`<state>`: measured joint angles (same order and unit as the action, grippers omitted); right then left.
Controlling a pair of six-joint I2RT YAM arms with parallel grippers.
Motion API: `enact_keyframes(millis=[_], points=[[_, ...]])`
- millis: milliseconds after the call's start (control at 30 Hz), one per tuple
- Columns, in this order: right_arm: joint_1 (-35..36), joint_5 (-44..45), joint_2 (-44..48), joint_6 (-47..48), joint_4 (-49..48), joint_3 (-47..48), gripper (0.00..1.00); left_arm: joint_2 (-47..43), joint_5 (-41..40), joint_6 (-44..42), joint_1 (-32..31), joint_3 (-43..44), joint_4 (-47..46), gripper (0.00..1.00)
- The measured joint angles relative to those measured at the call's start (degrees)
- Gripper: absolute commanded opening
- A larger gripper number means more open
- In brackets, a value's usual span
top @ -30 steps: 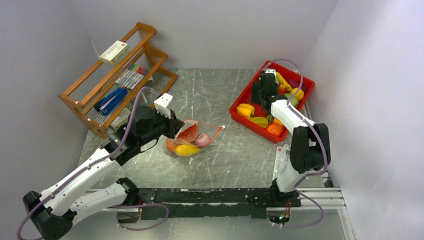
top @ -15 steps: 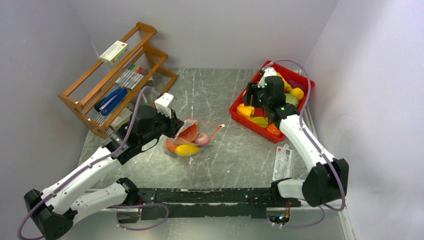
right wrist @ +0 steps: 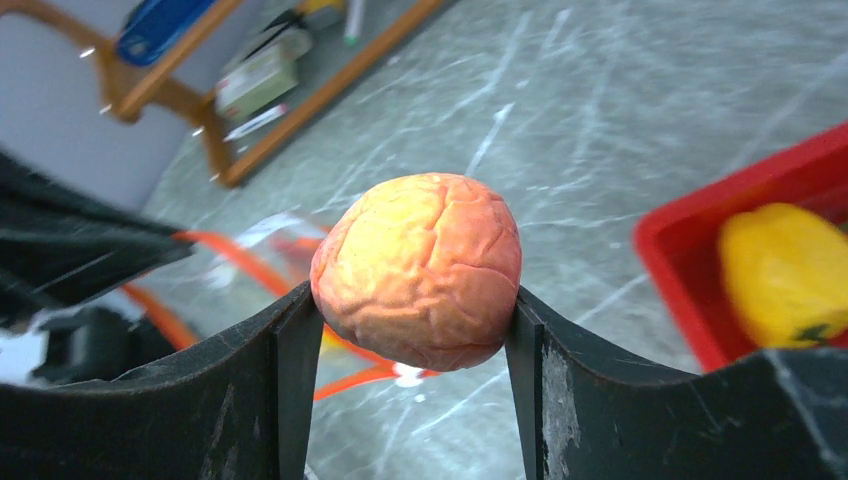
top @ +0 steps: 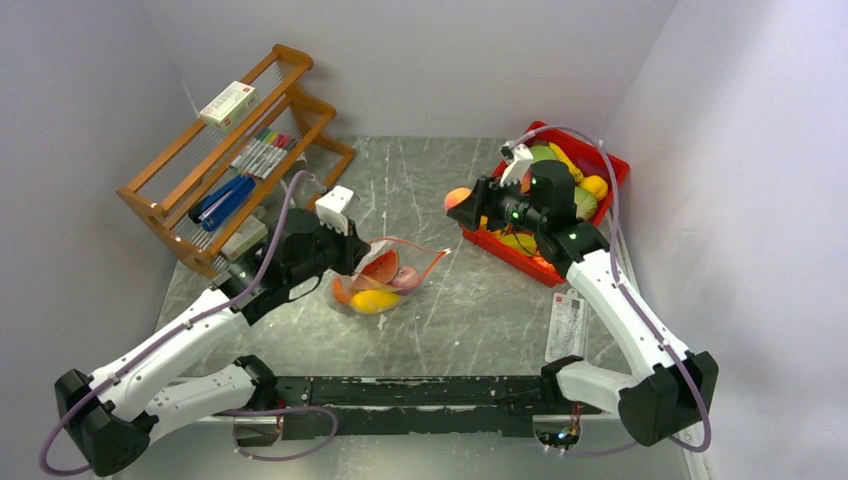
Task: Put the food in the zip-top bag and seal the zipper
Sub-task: Place the fake fruit in the zipper food storage bag.
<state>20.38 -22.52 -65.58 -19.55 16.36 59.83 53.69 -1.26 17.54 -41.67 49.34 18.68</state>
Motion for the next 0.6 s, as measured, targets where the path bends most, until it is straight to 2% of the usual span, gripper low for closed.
enact_keyframes(millis=[233, 400, 600], points=[[7.21, -8.02, 2.23, -4.5, -0.79, -1.25, 0.5, 0.7, 0.04, 0.02, 0.0, 0.0, -0.28, 0.07], [13.35, -9.44, 1.31, -6.82, -1.33, -1.25, 0.5, 1.07, 0.11, 0.04, 0.0, 0.0, -0.44, 0.07], [17.22, -9.05, -0.31, -8.02, -1.44, -1.25, 0.52, 1.4, 0.17, 0.02, 0.0, 0.96, -0.39, 0.07]])
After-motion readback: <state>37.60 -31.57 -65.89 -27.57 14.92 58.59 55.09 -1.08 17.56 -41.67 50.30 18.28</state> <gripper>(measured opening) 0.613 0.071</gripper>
